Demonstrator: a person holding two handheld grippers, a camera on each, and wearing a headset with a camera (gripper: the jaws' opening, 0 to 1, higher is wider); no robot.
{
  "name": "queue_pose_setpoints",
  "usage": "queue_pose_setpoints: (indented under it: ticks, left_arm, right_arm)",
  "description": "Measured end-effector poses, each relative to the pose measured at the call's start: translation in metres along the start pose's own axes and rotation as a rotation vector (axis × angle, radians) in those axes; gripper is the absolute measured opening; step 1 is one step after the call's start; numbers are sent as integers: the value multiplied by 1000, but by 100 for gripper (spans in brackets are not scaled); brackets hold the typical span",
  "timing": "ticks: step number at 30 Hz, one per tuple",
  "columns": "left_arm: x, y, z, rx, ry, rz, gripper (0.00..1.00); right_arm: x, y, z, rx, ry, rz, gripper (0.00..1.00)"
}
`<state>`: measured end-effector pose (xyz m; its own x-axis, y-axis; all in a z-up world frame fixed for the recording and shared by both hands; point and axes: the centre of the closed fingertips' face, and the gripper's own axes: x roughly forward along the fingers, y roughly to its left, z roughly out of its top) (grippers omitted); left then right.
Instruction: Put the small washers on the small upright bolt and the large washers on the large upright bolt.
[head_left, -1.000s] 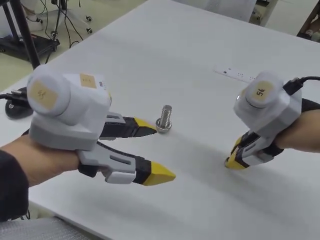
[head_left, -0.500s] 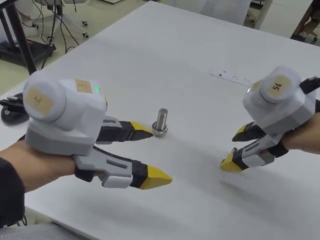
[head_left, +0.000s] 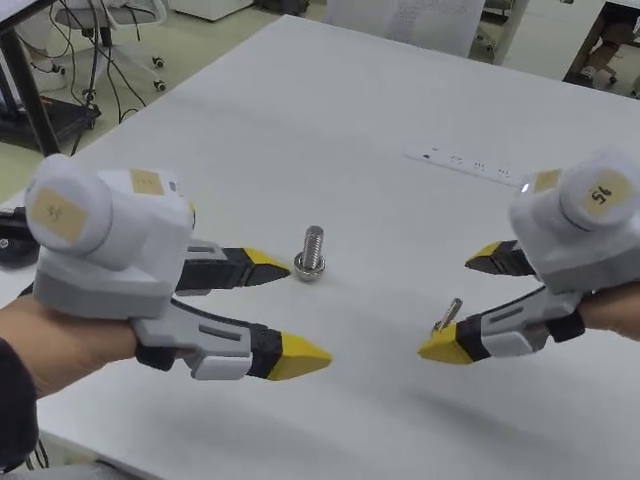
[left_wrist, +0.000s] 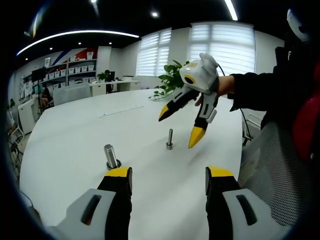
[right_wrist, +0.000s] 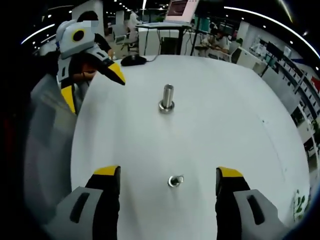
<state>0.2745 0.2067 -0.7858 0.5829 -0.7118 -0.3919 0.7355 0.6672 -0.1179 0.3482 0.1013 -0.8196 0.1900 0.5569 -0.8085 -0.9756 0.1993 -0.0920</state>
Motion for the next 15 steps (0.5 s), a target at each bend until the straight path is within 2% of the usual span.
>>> queue_pose_setpoints:
  ticks: [4,9,15]
  left_arm:
    - [-3,1,0,-1,-1,10,59]
    - [-7,2,1,-3,-4,24,60]
    - [-13,2,2,0,-2,43,62]
  right_arm:
    - [-4,6,1,4,-27,-14,82]
    - [-16,14,8,55,-117,-43,83]
    - [-23,30,2,80,-147,-52,84]
